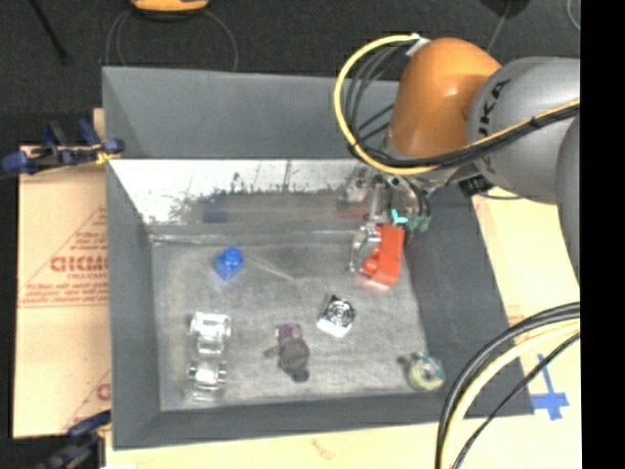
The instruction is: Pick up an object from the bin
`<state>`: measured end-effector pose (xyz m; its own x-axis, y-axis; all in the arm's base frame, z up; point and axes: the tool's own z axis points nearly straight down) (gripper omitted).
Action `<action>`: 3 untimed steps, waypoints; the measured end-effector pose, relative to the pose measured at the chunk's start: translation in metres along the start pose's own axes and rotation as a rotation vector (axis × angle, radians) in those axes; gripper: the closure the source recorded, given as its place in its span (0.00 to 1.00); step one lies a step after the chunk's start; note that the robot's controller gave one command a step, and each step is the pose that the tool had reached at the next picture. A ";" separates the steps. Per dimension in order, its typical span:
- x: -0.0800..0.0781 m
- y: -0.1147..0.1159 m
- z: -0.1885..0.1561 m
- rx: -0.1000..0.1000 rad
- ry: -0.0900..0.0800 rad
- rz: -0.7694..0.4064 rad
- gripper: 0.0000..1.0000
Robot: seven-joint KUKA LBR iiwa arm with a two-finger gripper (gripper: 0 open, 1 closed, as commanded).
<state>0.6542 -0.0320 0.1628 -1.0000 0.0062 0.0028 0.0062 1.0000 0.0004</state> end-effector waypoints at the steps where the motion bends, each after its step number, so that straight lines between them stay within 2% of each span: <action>1: 0.067 -0.039 0.067 0.002 0.005 -0.066 0.00; 2: 0.126 -0.008 0.088 0.005 -0.026 -0.127 0.00; 3: 0.110 0.001 0.089 0.006 -0.009 -0.141 0.00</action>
Offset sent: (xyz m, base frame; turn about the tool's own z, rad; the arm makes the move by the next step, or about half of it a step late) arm -0.0641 -0.0344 -0.0632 -0.0703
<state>0.5439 -0.0307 0.0740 -0.9908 -0.1349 -0.0058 -0.1348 0.9909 -0.0056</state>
